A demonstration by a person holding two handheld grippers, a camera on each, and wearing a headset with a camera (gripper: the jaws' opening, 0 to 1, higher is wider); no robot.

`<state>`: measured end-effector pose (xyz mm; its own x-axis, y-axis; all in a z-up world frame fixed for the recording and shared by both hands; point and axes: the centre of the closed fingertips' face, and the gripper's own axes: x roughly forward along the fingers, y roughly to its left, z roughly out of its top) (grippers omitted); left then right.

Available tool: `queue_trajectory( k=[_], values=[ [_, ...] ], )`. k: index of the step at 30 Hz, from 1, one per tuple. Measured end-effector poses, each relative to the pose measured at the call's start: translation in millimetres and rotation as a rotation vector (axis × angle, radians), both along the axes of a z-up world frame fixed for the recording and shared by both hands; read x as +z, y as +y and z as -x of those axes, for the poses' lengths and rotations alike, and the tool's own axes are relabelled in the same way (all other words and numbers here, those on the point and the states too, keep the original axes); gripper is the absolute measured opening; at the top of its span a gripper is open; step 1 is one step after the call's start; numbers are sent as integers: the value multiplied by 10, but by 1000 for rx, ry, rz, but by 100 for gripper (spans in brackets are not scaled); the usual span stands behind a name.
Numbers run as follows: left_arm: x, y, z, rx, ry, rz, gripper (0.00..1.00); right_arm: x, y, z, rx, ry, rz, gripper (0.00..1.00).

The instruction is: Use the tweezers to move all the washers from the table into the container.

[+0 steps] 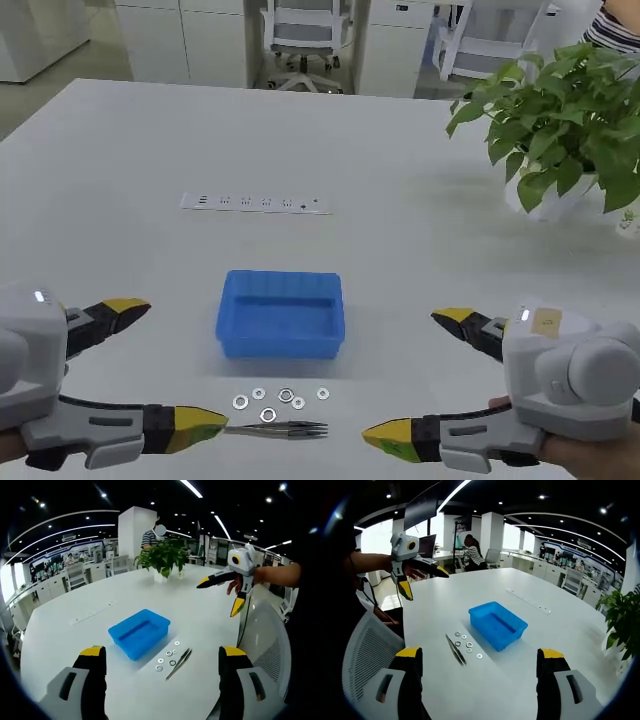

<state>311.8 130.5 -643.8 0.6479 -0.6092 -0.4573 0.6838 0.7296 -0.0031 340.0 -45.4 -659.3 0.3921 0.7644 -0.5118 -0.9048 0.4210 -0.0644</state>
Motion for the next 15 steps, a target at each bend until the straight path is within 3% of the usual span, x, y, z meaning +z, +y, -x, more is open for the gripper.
queue_trajectory(
  k=[15],
  values=[
    [22,-13,-15,-8,-4,-4,99,1,-18,-9,5,-2,0,95]
  ],
)
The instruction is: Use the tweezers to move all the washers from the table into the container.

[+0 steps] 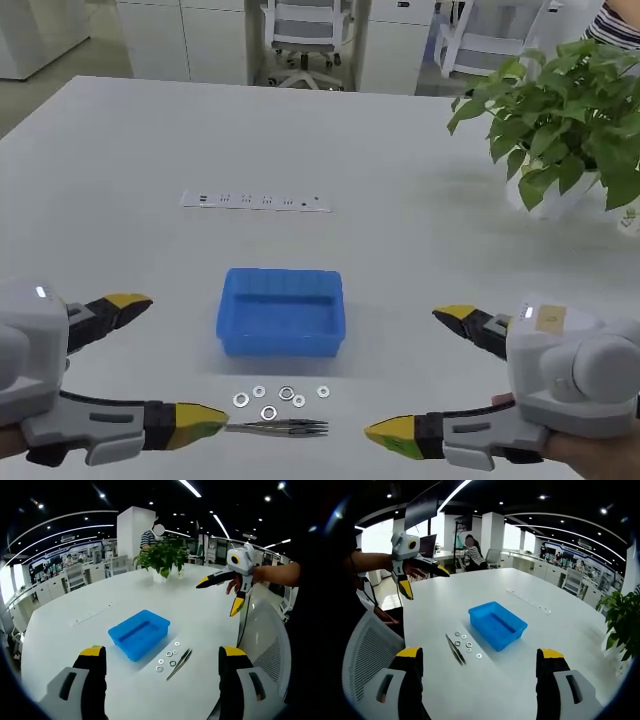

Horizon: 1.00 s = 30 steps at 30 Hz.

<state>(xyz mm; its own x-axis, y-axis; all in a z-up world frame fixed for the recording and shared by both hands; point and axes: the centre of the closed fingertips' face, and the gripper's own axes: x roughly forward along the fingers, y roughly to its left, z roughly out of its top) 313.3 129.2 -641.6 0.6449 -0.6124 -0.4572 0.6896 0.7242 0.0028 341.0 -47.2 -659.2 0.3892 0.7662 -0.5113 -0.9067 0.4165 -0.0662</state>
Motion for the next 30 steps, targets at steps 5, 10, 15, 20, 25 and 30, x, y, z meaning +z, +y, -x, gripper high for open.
queue_trajectory(
  k=[5,10,15,20,25,30],
  values=[
    [-6,4,-2,-1,2,-3,99,-5,-8,-1,2,1,5,95],
    [-11,3,-3,-4,3,-6,99,-2,-9,-8,7,0,6,95],
    [-6,7,-3,-6,3,-8,99,4,-14,-9,12,-2,10,94],
    [-7,11,-9,-9,5,-10,99,-10,-27,-18,16,0,16,94],
    [-4,5,-17,-15,6,-13,99,0,-29,-30,21,0,18,94],
    [-10,-4,-27,-24,10,-17,99,5,-31,-44,28,-2,20,93]
  ],
)
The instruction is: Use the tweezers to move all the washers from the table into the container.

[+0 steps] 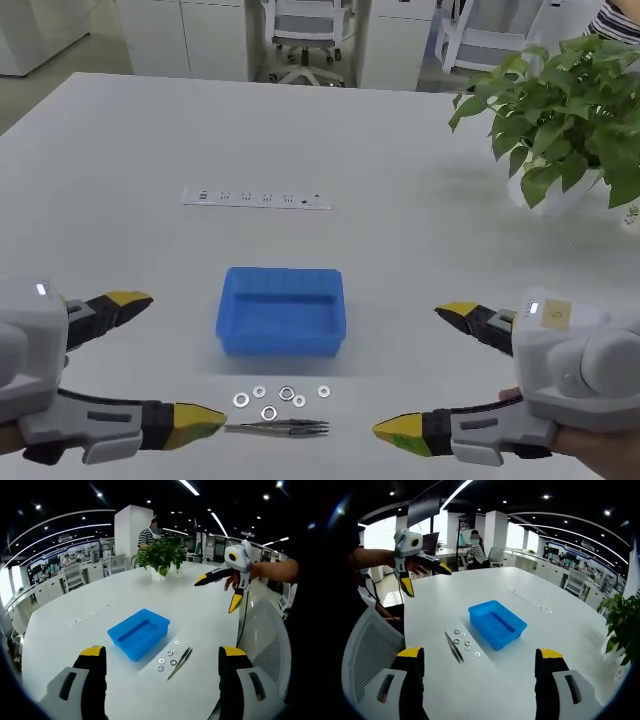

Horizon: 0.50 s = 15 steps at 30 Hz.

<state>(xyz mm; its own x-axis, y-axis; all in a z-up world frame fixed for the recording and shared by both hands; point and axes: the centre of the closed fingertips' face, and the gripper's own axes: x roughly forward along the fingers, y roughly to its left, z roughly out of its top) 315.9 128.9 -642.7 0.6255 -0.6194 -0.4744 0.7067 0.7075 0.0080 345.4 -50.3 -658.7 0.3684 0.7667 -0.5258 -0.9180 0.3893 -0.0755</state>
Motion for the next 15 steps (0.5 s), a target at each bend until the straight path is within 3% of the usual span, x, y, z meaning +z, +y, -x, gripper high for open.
queue_trajectory(
  k=[15],
  values=[
    [-19,14,-41,-30,8,-19,98,-23,-28,-52,43,5,36,92]
  ],
)
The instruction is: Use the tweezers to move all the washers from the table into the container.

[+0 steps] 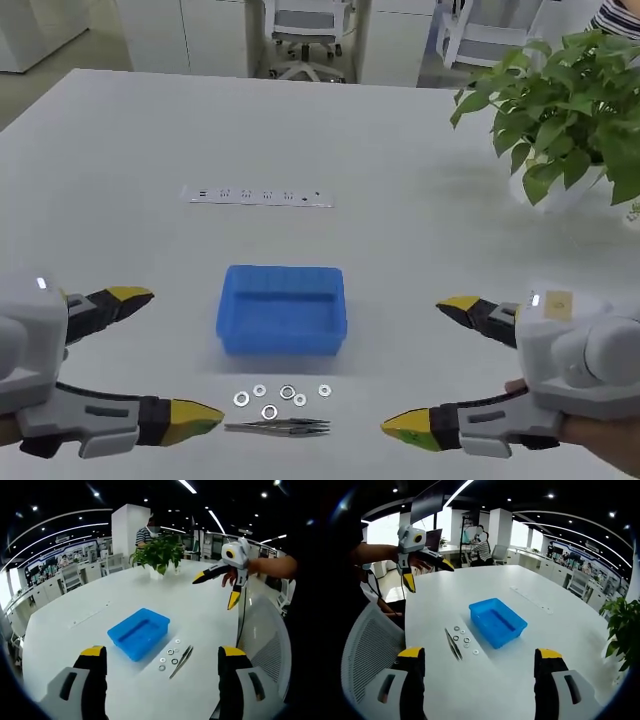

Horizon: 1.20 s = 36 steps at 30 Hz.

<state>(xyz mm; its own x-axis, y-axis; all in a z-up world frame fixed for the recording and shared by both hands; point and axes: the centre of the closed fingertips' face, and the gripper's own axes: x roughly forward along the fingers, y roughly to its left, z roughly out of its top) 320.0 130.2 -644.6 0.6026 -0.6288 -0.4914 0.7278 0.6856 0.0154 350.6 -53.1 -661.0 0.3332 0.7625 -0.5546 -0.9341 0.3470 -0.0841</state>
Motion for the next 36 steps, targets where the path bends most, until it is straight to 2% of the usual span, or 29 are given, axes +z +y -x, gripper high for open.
queue_trajectory(
  k=[4,8,10,15,24,29,36],
  values=[
    [-25,-2,-26,-25,3,-24,96,-15,15,-9,29,-3,20,91],
    [-11,-16,-48,-60,-14,-38,92,-33,23,-21,58,-6,41,89],
    [-12,-19,-66,-67,-11,-38,92,-39,27,-27,72,-10,50,89],
    [-60,-21,-90,-97,2,-59,90,-77,35,-49,103,-9,70,86],
    [-186,-63,-77,-183,27,-106,75,-142,113,-78,172,-16,100,78],
    [-255,-103,-84,-219,39,-123,70,-169,181,-97,214,-30,113,75],
    [-377,-138,-66,-271,58,-173,64,-237,269,-103,275,-39,143,69]
  ],
)
